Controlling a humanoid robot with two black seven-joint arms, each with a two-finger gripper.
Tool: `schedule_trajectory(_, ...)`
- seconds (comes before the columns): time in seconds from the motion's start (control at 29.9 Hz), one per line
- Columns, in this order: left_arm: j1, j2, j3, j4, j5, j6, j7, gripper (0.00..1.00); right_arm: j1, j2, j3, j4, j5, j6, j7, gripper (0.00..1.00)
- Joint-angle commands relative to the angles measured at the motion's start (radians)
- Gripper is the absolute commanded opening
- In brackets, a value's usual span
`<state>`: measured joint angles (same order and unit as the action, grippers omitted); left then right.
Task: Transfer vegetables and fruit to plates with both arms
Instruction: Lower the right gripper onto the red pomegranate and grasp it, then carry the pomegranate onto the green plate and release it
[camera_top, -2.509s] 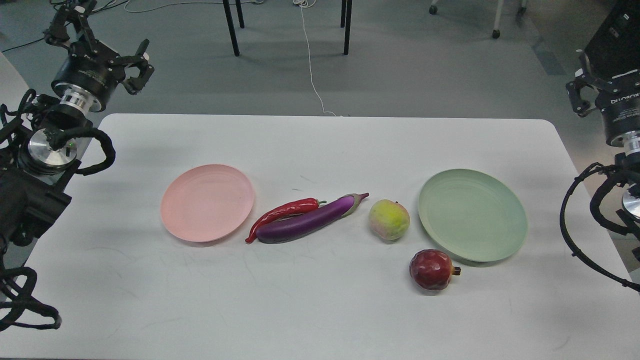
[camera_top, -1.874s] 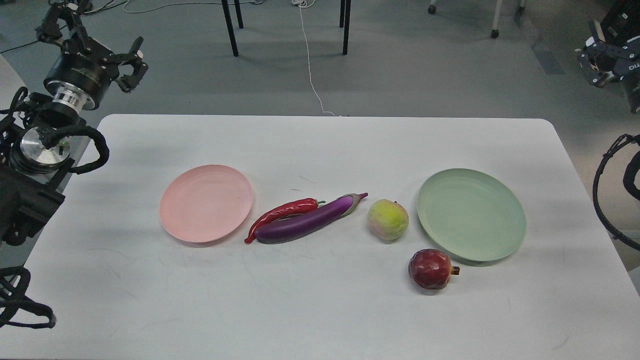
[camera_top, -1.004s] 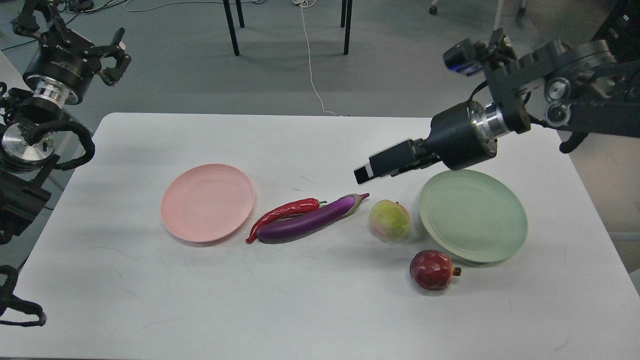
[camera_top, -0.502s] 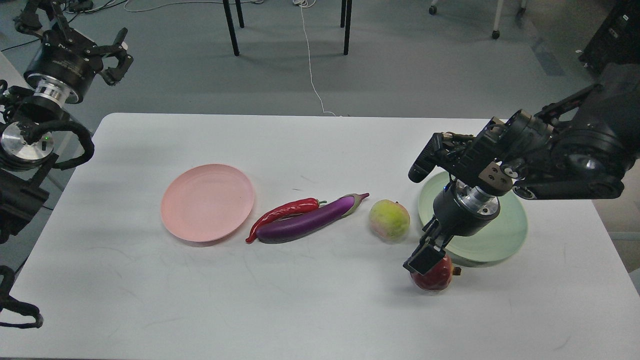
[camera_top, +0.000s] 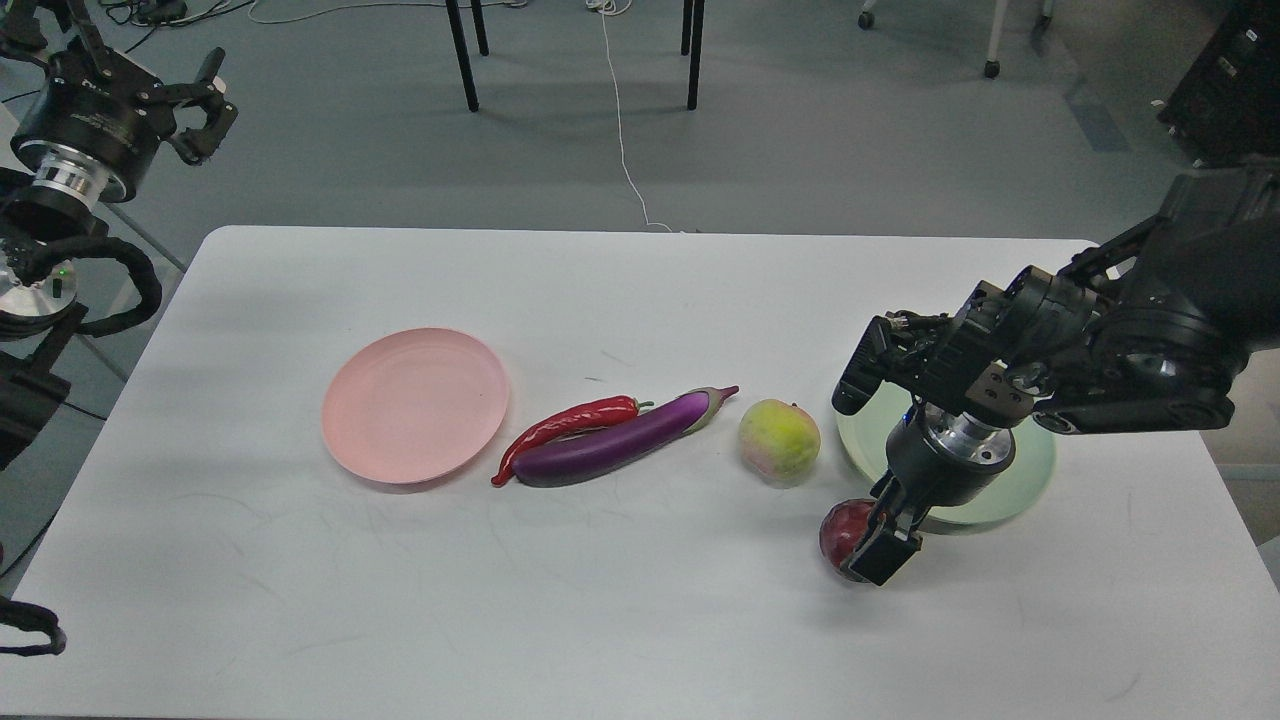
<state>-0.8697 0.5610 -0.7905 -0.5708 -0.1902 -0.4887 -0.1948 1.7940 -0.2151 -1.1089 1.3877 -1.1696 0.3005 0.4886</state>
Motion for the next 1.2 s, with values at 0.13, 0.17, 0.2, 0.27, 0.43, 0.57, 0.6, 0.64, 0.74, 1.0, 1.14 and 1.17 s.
schedule_trajectory(0.13,0.001,0.007,-0.007,0.000,0.000,0.000,-0.002,0.98,-0.025,0.037,0.000,-0.039,-0.001,-0.018,0.000,0.95)
schedule_trajectory(0.17,0.001,0.007,-0.009,0.000,0.000,0.000,-0.002,0.98,-0.028,0.043,0.000,-0.041,-0.001,-0.018,0.000,0.95)
schedule_trajectory(0.2,0.001,0.008,-0.010,0.000,0.000,0.000,-0.002,0.98,-0.030,0.049,0.000,-0.044,0.001,-0.018,0.000,0.95)
schedule_trajectory(0.27,0.001,0.008,-0.012,0.000,0.000,0.000,-0.003,0.98,-0.036,0.065,0.000,-0.047,0.002,-0.020,0.000,0.94)
schedule_trajectory(0.43,0.003,0.030,-0.013,0.000,-0.002,0.000,-0.005,0.98,-0.051,0.092,-0.009,-0.067,0.004,-0.018,0.000,0.90)
schedule_trajectory(0.57,0.003,0.043,-0.013,0.000,-0.002,0.000,-0.006,0.98,-0.050,0.103,-0.043,-0.065,-0.001,-0.018,0.000,0.75)
schedule_trajectory(0.6,0.003,0.046,-0.013,0.000,-0.002,0.000,-0.006,0.98,-0.050,0.103,-0.046,-0.065,-0.004,-0.018,0.000,0.71)
schedule_trajectory(0.64,0.003,0.046,-0.013,0.002,-0.002,0.000,-0.006,0.98,-0.050,0.103,-0.048,-0.065,-0.005,-0.018,0.000,0.67)
schedule_trajectory(0.74,0.003,0.046,-0.013,0.002,-0.003,0.000,-0.006,0.98,-0.048,0.099,-0.048,-0.065,-0.002,-0.018,0.000,0.56)
schedule_trajectory(1.0,0.001,0.048,-0.013,0.002,-0.003,0.000,-0.005,0.98,0.054,0.008,0.034,-0.059,0.056,-0.020,0.000,0.53)
schedule_trajectory(1.14,0.001,0.046,-0.013,0.002,-0.003,0.000,-0.005,0.98,0.059,-0.084,0.038,-0.075,0.053,-0.020,0.000,0.53)
schedule_trajectory(1.17,0.001,0.046,-0.013,0.002,-0.003,0.000,-0.005,0.98,0.059,-0.114,0.038,-0.076,0.051,-0.020,0.000,0.53)
